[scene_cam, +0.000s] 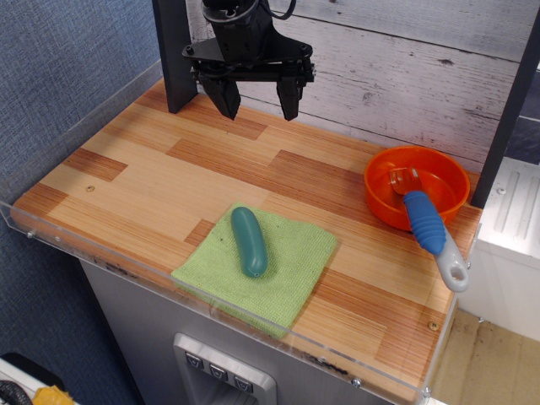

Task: Move cucumber to upper left corner

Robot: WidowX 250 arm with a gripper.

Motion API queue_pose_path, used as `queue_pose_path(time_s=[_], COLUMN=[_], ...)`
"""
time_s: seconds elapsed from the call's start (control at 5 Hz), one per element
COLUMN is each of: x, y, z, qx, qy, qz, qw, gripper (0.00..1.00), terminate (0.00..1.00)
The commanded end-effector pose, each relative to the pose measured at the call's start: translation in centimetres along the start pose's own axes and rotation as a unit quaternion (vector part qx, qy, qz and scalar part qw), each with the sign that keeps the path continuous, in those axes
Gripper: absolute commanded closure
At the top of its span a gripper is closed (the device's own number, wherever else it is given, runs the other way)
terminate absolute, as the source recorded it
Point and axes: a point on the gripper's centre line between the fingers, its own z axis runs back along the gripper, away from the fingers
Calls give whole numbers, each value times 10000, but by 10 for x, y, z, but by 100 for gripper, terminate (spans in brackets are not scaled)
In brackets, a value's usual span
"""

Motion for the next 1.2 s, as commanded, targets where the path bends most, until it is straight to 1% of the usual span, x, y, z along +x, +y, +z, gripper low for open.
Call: queue_pose_path(time_s=[0.0, 0.4, 0.6, 0.8, 1.0], x=[0, -35, -57, -72, -85], y=[0, 0, 5, -2, -2], z=[0, 16, 17, 8, 2], qx=[0, 325, 522, 696, 774], qy=[0, 213, 162, 124, 132], qz=[0, 246, 864, 759, 922], qw=[10000, 9989, 9948, 9946, 9926], gripper=[0, 0, 0, 0, 0], terminate=[0, 0, 0, 0, 0])
